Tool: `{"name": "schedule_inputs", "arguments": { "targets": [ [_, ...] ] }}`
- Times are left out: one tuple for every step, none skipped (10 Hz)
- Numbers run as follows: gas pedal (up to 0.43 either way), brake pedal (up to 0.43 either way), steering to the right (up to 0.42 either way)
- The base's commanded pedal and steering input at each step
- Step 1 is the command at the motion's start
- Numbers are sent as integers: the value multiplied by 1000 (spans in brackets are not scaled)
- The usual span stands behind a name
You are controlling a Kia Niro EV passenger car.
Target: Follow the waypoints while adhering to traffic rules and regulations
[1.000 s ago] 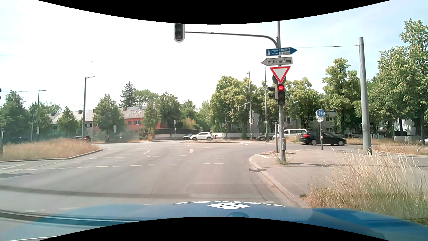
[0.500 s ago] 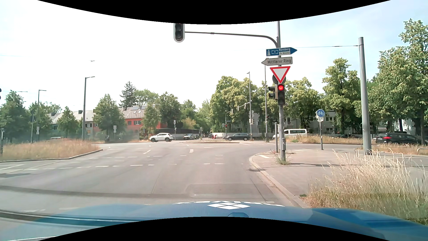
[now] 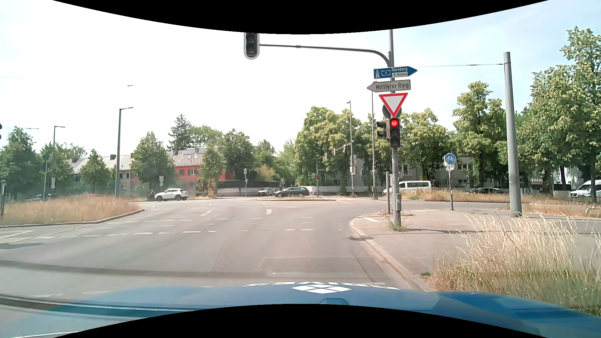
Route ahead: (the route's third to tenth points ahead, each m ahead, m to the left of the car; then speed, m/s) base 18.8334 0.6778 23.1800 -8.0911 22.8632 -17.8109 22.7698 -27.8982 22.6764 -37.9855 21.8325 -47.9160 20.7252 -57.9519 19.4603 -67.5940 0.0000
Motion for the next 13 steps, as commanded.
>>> {"name": "schedule_inputs", "arguments": {
  "targets": [
    [0, 262, 4],
    [0, 262, 4],
    [0, 262, 4],
    [0, 262, 4],
    [0, 262, 4],
    [0, 262, 4],
    [0, 262, 4],
    [0, 262, 4],
    [0, 262, 4],
    [0, 262, 4],
    [0, 262, 4],
    [0, 268, 4],
    [0, 268, 4]
  ]
}}
